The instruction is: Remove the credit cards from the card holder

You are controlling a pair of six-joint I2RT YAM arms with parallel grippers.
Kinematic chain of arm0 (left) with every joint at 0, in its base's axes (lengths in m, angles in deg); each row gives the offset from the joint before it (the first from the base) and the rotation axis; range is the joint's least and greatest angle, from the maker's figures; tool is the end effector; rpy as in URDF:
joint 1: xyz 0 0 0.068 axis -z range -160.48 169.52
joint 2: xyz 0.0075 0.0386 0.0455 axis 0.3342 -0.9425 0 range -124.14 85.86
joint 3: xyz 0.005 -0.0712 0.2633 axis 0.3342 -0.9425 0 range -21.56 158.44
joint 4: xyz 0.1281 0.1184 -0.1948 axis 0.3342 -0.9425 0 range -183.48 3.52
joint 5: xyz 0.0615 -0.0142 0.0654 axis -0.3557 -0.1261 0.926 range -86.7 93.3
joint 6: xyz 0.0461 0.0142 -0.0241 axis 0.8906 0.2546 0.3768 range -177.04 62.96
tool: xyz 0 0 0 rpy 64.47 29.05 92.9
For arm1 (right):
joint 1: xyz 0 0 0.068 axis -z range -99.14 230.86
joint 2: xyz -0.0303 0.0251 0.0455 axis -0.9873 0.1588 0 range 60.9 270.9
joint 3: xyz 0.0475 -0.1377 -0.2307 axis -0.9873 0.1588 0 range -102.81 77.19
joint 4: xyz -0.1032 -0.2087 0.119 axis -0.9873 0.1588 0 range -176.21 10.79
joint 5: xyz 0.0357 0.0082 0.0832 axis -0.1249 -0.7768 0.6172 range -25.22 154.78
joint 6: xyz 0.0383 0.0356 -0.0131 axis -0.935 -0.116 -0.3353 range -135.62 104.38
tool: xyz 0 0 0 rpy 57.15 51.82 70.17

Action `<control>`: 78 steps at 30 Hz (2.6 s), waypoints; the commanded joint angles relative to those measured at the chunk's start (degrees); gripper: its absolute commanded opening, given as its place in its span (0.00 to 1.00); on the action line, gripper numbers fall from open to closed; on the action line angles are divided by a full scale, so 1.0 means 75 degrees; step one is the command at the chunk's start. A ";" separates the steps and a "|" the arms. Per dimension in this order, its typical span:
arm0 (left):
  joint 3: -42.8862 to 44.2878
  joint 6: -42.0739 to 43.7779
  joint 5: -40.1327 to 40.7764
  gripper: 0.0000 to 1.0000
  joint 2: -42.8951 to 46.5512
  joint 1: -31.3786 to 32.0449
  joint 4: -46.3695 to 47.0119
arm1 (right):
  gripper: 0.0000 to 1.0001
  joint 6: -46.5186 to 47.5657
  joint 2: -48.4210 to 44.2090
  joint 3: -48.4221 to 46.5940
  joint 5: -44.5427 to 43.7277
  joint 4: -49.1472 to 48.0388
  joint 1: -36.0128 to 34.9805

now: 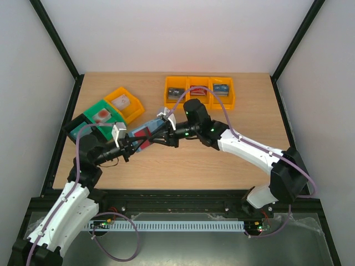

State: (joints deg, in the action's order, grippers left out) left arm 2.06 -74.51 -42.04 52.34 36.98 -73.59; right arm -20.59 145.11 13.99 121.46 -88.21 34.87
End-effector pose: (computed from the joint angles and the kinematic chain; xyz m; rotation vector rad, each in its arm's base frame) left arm 0.1359 -0.0693 0.2813 0.6592 1.4982 -1.0706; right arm 0.2093 0.2594 0.3139 -1.3551 1.5288 1.5136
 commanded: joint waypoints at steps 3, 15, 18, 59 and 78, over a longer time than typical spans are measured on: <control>-0.0036 -0.0014 -0.0819 0.02 0.0103 0.0064 0.0826 | 0.19 0.0343 0.0017 -0.0180 0.0112 0.0082 -0.0210; -0.0177 -0.0070 -0.1321 0.02 0.0158 0.0076 0.0914 | 0.02 0.0816 -0.0496 0.0072 0.0866 -0.0003 -0.0221; -0.0246 -0.0194 -0.1458 0.08 0.0196 0.0077 0.1012 | 0.02 0.0741 -0.0630 0.0208 0.0954 -0.0213 -0.0166; -0.0340 -0.0400 -0.1933 0.02 0.0368 0.0075 0.1508 | 0.14 0.1046 -0.0952 0.0014 -0.0494 0.0973 0.0426; -0.0380 -0.0243 -0.1975 0.02 0.0333 0.0102 0.1519 | 0.12 0.0889 -0.0836 -0.0052 0.0365 0.0386 0.0011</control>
State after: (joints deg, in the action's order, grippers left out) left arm -0.89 -77.38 -52.70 54.03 37.22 -65.00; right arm -14.58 138.25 15.82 121.53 -82.54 36.02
